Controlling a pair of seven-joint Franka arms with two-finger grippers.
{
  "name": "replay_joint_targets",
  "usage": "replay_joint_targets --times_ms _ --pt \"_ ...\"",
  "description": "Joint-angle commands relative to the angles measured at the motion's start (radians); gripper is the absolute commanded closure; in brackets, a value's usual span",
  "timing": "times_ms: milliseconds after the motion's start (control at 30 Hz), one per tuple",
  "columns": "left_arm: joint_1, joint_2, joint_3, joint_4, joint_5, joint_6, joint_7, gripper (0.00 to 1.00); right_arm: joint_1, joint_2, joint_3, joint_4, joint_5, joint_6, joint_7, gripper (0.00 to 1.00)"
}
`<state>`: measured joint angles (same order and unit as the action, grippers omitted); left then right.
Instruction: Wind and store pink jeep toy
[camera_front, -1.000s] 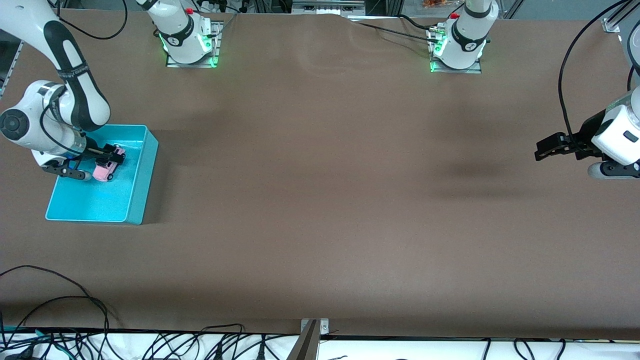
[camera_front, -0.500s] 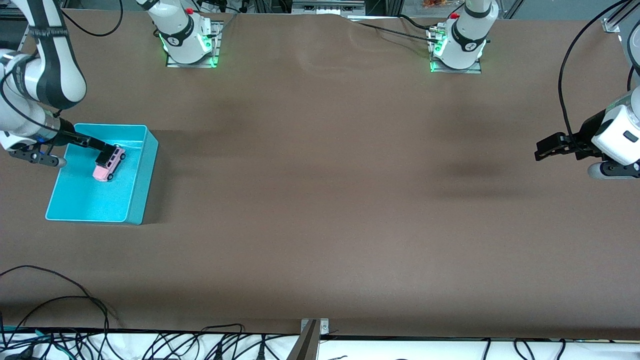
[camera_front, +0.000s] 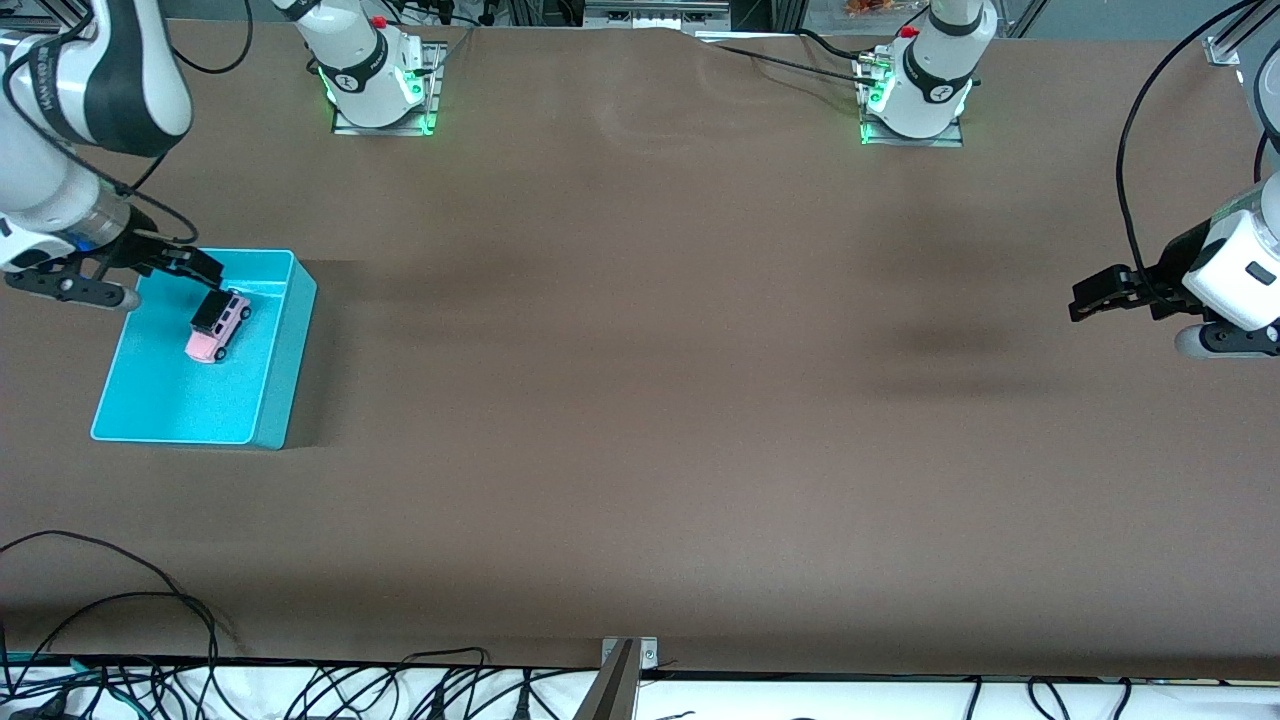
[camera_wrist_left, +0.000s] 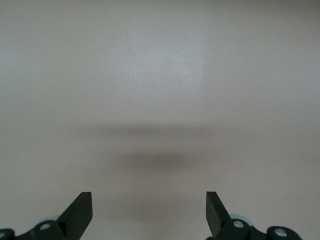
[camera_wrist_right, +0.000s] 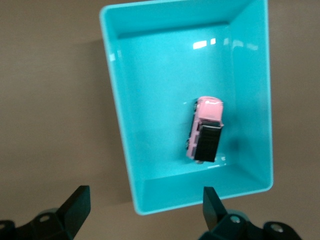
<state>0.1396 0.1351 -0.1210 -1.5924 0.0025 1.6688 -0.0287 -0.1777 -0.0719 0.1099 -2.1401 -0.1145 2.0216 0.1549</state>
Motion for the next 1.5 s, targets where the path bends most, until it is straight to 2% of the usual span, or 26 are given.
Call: replay_joint_targets --times_ms 0,167,367,500,1000,1467 --pt "0.002 -0.017 -0.003 -0.018 0.014 0.011 0.018 0.0 0.035 0.038 0.001 0.187 0.088 -0.191 0.025 0.0" --pt "0.002 -0.017 -0.003 -0.018 0.014 0.011 0.018 0.0 0.04 0.049 0.008 0.314 0.144 -0.328 0.026 0.0" --pt "0.0 -0.017 -0.003 -0.018 0.014 0.009 0.015 0.0 0.064 0.055 0.025 0.437 0.179 -0.421 0.026 0.0" --pt "0.0 -0.017 -0.003 -0.018 0.014 0.009 0.015 0.0 0.093 0.119 0.025 0.535 0.182 -0.48 0.035 0.0" --pt "0.002 -0.012 -0.003 -0.018 0.014 0.011 0.015 0.0 0.098 0.107 0.027 0.608 0.179 -0.538 0.048 0.0" --pt "0.0 -0.011 -0.003 -0.018 0.014 0.011 0.015 0.0 0.099 0.106 0.028 0.609 0.18 -0.572 0.043 0.0"
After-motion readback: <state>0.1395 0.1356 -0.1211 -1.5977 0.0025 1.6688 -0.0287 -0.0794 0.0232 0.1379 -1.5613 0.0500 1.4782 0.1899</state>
